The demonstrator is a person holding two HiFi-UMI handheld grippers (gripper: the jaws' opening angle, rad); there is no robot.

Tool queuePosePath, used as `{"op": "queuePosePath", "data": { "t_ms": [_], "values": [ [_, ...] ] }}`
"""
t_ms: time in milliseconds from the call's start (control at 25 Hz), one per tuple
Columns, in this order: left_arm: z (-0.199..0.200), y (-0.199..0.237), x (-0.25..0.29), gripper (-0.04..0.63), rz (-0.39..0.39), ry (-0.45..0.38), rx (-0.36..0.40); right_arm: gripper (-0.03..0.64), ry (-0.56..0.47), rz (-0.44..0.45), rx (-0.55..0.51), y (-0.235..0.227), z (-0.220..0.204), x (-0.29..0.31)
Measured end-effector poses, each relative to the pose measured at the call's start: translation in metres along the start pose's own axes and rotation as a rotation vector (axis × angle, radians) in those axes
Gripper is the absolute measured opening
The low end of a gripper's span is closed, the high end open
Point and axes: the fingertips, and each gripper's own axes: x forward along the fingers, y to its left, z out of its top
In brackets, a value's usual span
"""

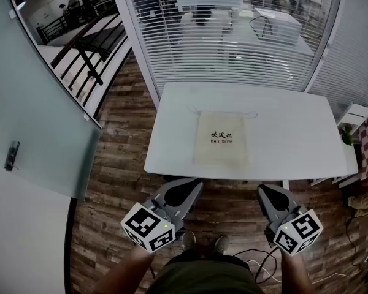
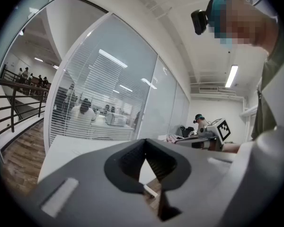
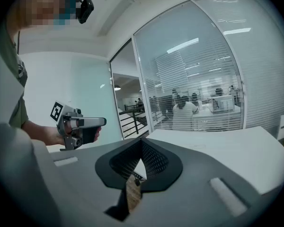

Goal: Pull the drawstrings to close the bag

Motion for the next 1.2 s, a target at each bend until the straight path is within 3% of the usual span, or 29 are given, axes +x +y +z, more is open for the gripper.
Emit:
{"op": "queuePosePath", "data": {
  "t_ms": [360, 840, 1200],
  "values": [
    [-0.010, -0.008, -0.003, 0.005, 0.021, 0.009, -0.007, 0.009, 0.001, 0.007, 0.032, -0.003, -0.008, -0.009],
    [-0.029, -0.019, -0.002, 0.005, 0.127, 0.020, 0.002, 0.009, -0.002, 0.033, 0.036, -0.032, -0.022, -0.041],
    [-0.035, -0.041, 0.016, 0.005, 0.133, 0.025, 0.015, 0.011, -0.012, 0.045, 0.047, -0.051, -0.027, -0.057]
  ]
}}
